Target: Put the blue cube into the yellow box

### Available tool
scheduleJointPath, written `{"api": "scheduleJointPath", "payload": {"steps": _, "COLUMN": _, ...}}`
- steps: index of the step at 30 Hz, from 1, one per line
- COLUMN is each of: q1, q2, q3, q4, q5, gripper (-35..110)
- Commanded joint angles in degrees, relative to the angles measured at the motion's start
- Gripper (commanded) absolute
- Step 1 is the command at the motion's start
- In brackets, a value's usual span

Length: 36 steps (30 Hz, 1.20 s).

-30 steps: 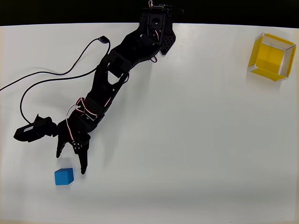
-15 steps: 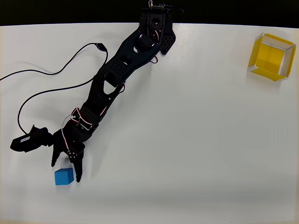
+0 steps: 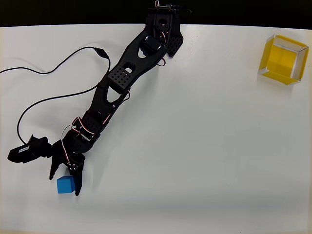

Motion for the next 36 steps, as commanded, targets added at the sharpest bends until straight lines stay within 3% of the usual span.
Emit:
{"api": "scheduleJointPath", "payload": {"steps": 1, "q1": -0.26, "q2": 3.78, "q3": -8.26, "q4": -0.79, "q5": -0.88, "gripper": 48}}
{"api": "scheduleJointPath", "payload": {"steps": 36, "q1": -1.05, "q2": -2.11, "q3": -12.66, "q4": -3.34, "q5": -6.06, "gripper": 27}}
